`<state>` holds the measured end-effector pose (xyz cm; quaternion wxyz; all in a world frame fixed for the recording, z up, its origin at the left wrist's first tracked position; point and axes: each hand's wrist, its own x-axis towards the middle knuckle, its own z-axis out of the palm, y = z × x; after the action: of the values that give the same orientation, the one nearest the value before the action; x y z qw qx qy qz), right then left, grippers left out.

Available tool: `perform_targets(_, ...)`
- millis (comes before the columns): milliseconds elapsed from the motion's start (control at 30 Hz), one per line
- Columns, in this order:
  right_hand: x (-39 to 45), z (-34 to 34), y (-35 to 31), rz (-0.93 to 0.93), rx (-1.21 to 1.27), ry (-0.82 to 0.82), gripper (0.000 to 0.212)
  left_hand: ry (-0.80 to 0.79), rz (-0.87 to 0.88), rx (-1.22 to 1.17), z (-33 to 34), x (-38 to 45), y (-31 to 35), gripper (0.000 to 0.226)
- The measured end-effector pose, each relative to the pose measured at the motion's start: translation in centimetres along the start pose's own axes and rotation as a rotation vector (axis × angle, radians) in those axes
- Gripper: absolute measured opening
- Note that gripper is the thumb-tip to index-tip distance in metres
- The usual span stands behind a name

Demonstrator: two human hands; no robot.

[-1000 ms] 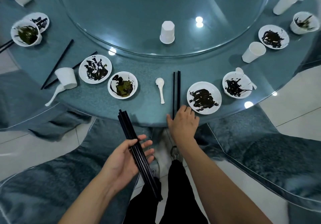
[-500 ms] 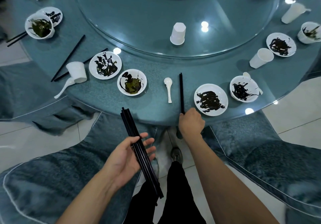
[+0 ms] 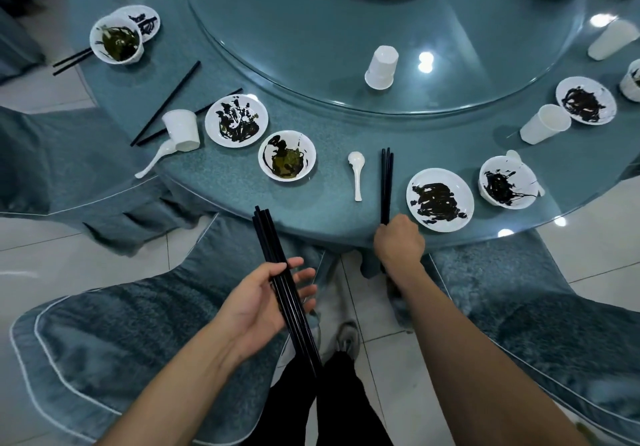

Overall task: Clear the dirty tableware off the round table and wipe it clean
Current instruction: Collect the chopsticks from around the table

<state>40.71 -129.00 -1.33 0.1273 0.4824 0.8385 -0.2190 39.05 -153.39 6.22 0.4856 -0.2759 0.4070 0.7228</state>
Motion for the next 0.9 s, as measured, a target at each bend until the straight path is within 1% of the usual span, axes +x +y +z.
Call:
perform_targets(100,-0.1,-0.3,1.6,-0.032,0.114,-0.009,0.028,0.006,0.001,0.015,0.4,0.6,-0.2,0.033)
perform_targets(200,-1.4,-1.6,2.4,-0.071,0.2,-0.024,0.023,0.001,0.002,0.03,1.4,1.3,-0.5,0.03)
perform_targets(333,-5.3,-3.9,2.0,-0.259,0.259,-0.056,0.016,-0.007,0.038,0.039,3.3,1.5,-0.6,0.028)
perform_targets(500,-12.4,-6.4,0.6,-0.515,0.155,-0.176,0.016,0.008,0.089,0.01,4.9,0.2,-1.1,0.025)
perform_targets(600,-15.8,-7.4,0.0,-0.617,0.058,-0.232,0.016,0.008,0.126,-0.032,4.6,-1.4,-1.3,0.032)
perform_targets(700,-17.8,-7.6,-0.4,-0.717,-0.041,-0.222,0.014,0.013,0.189,-0.072,3.7,-3.0,-1.7,0.025)
perform_targets(767,-18.8,-7.6,-0.8,-0.775,-0.063,-0.21,0.014,0.034,0.224,-0.092,2.9,-3.9,-1.9,0.02)
perform_targets(900,-21.1,-7.0,-2.1,-0.898,-0.088,-0.17,0.02,0.087,0.301,-0.121,0.6,-5.8,-1.9,0.02)
